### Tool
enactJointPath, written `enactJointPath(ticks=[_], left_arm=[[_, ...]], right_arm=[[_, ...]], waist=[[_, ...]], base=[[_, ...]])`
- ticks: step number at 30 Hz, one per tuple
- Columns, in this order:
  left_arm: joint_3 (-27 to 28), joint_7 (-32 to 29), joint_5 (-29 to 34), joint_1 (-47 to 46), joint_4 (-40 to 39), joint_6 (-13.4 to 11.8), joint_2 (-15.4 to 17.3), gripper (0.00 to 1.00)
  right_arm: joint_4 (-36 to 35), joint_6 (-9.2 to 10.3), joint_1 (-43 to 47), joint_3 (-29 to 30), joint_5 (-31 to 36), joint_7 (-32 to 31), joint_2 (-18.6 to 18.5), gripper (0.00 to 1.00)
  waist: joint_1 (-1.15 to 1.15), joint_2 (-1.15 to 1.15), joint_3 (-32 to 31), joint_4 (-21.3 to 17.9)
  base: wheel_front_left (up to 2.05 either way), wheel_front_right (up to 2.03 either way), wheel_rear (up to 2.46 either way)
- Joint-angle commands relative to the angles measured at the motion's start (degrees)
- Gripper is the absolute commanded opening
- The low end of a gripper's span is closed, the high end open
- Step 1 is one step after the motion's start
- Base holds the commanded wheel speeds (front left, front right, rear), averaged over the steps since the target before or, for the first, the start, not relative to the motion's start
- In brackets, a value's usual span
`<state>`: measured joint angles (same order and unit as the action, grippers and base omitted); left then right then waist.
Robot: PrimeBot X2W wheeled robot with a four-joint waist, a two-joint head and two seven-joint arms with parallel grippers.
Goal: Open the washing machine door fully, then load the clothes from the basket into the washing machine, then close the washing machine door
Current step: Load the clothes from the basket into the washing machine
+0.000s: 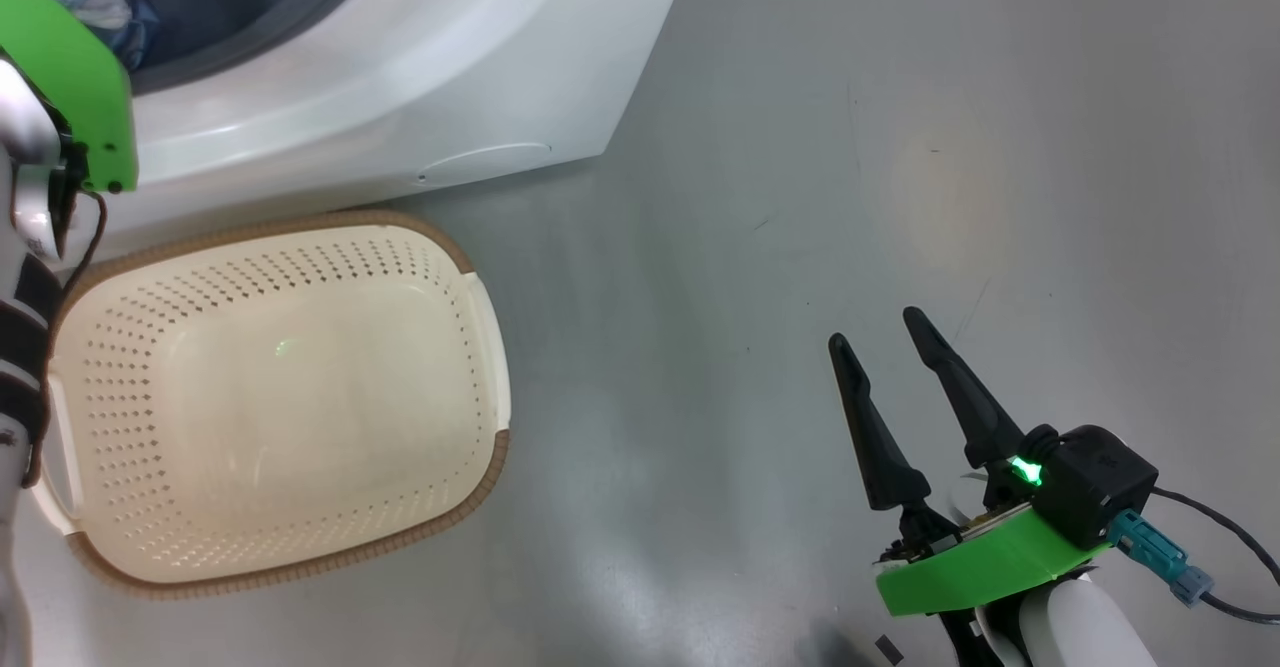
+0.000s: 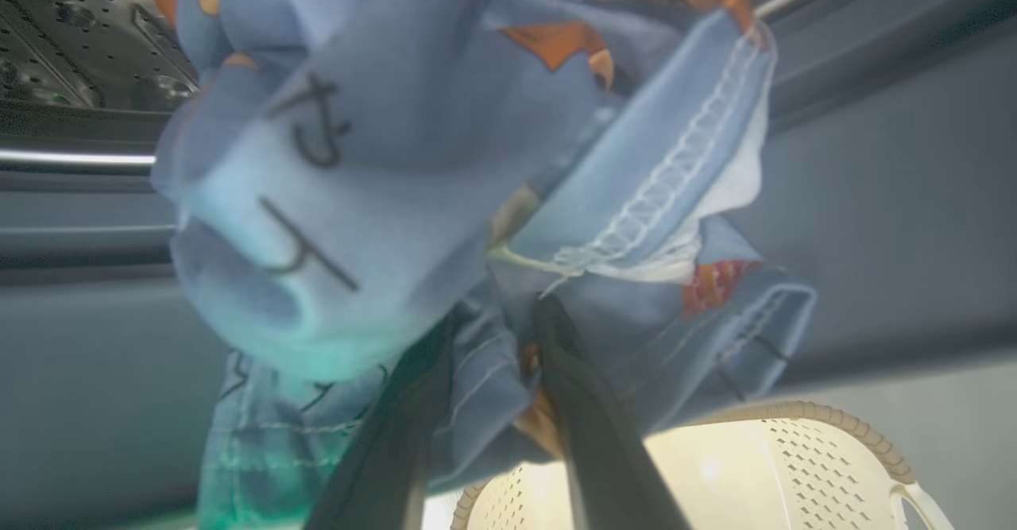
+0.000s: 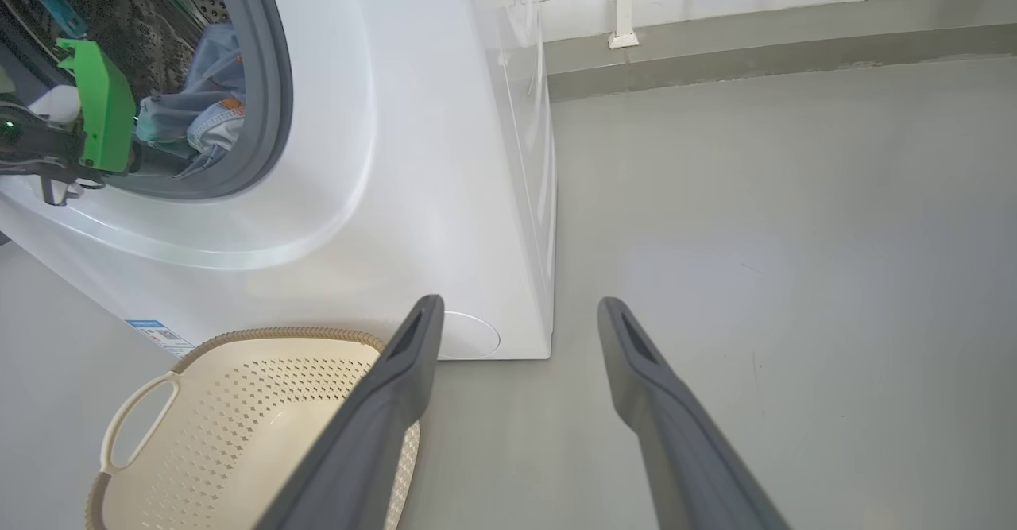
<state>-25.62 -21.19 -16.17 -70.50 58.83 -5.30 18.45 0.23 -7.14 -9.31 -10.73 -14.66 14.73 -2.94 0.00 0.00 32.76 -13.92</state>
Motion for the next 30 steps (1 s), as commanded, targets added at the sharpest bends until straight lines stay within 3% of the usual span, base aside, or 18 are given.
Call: enactJointPath(ticks=[1, 6, 16, 21, 25, 30], left_arm=[[0.9, -0.1, -0.6, -0.9, -0.1, -0.1, 2.4, 0.49], [0.5, 0.3, -0.7, -1.7, 1.1, 0.1, 2.4, 0.45], [-0.9, 0.3, -0.5, -3.1, 3.3, 0.5, 2.1, 0.22], [-1.5, 0.4, -0.4, -3.7, 4.1, 0.7, 2.1, 0.19], [-1.9, 0.7, -0.5, -4.0, 4.5, 0.6, 1.9, 0.00], [-2.3, 1.6, -0.6, -4.2, 4.9, 0.3, 1.9, 0.00]], right_arm=[[-1.4, -0.35, 1.5, -1.3, 0.1, 0.3, 0.1, 1.00], [-1.5, -0.35, 1.4, -1.2, 0.4, 0.3, 0.1, 1.00], [-1.4, -0.35, 1.3, -1.0, 0.4, 0.3, 0.1, 1.00], [-1.4, -0.35, 1.2, -1.2, 0.3, 0.3, 0.1, 1.00], [-1.4, -0.35, 1.2, -1.2, 0.3, 0.3, 0.1, 1.00], [-1.3, -0.35, 1.3, -1.1, 0.2, 0.3, 0.1, 1.00]], waist=[[0.00, 0.00, 0.1, 0.0], [0.00, 0.00, 0.4, 0.1], [0.00, 0.00, 0.5, 0.7], [0.00, 0.00, 0.4, 0.7], [0.00, 0.00, 0.4, 0.5], [0.00, 0.00, 0.3, 0.4]], base=[[0.00, 0.00, 0.00], [0.00, 0.00, 0.00], [0.00, 0.00, 0.00], [0.00, 0.00, 0.00], [0.00, 0.00, 0.00], [0.00, 0.00, 0.00]])
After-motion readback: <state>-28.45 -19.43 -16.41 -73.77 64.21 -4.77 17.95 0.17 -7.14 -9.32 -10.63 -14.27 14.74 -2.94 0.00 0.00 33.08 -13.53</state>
